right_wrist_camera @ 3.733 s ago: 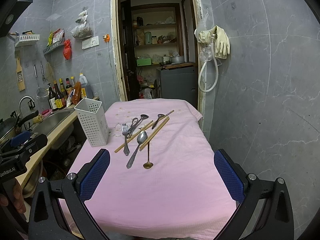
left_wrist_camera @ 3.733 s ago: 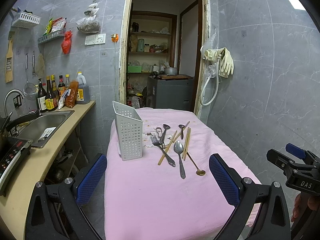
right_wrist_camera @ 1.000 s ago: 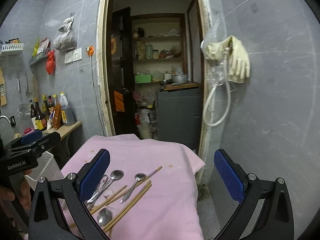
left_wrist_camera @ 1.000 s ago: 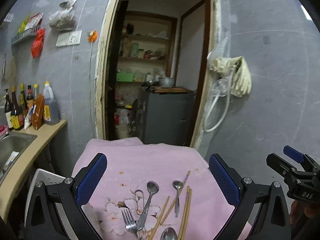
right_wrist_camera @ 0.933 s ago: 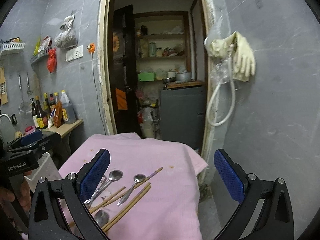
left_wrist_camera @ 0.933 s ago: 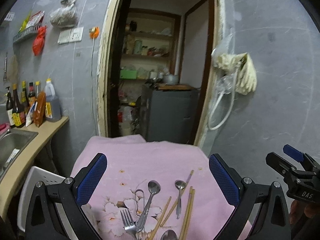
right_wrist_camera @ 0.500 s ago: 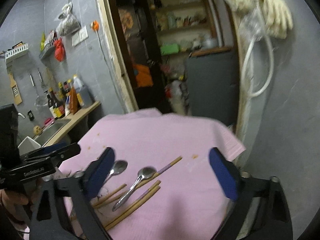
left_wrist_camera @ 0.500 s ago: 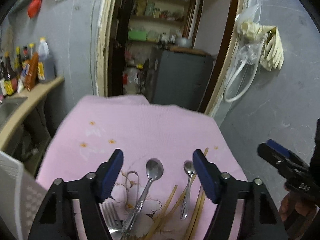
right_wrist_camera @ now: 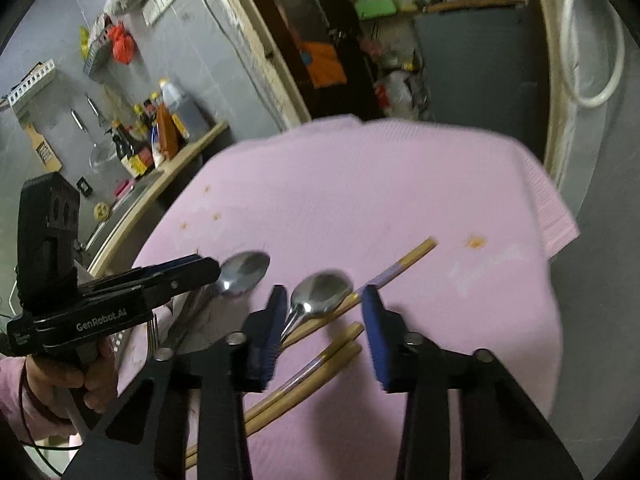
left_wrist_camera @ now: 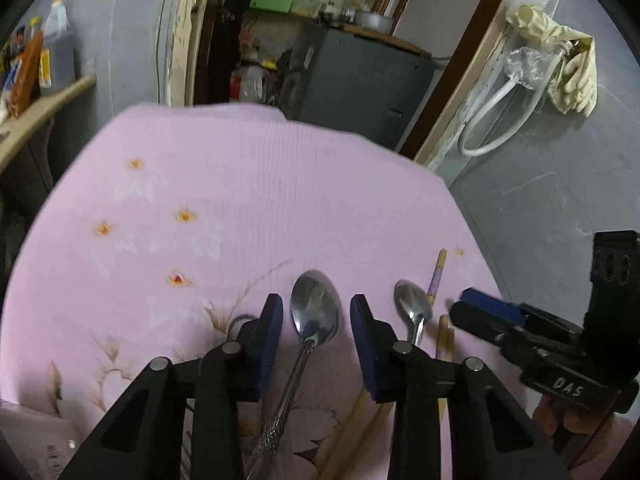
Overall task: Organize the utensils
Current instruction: 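Close the left tool on a silver spoon while the right tool grasps another spoon, then lift both held spoons and carry them toward the white utensil holder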
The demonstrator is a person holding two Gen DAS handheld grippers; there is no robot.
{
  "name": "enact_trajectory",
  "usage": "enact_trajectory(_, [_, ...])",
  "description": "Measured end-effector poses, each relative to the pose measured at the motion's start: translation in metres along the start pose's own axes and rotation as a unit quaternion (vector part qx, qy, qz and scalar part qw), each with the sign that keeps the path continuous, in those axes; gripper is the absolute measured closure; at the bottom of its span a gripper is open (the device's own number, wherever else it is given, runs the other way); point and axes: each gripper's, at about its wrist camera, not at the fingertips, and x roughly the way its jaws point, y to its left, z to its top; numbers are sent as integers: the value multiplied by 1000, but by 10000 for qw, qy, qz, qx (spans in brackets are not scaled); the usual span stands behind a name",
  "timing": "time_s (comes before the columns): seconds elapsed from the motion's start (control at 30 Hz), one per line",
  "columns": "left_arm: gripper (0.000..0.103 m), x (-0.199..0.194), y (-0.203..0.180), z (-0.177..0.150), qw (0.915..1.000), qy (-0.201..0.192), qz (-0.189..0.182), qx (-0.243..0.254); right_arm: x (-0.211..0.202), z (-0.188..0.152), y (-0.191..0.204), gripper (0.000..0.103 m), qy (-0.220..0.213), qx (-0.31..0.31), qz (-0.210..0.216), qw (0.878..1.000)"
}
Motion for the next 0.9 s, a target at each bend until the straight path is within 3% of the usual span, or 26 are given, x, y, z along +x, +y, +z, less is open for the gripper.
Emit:
enact_trajectory(0.13, [75,10,3,-2,9998,142,-101,-51,19,-10,6,83,351,-10,70,9994])
enact_trajectory(0.27, [79,16,5,-4,9995,213,-196,-92,26,-16,11,83,466,-79,168,9987])
enact_trajectory(0.53, [83,17,14,-7,9983,195,-497,-246,25,-18,3,84,365,127,364,9986])
enact_trajectory(0.9, [86,23,16,4,9979,465,-424,-183,37,-2,-11,84,343,553,606,9960])
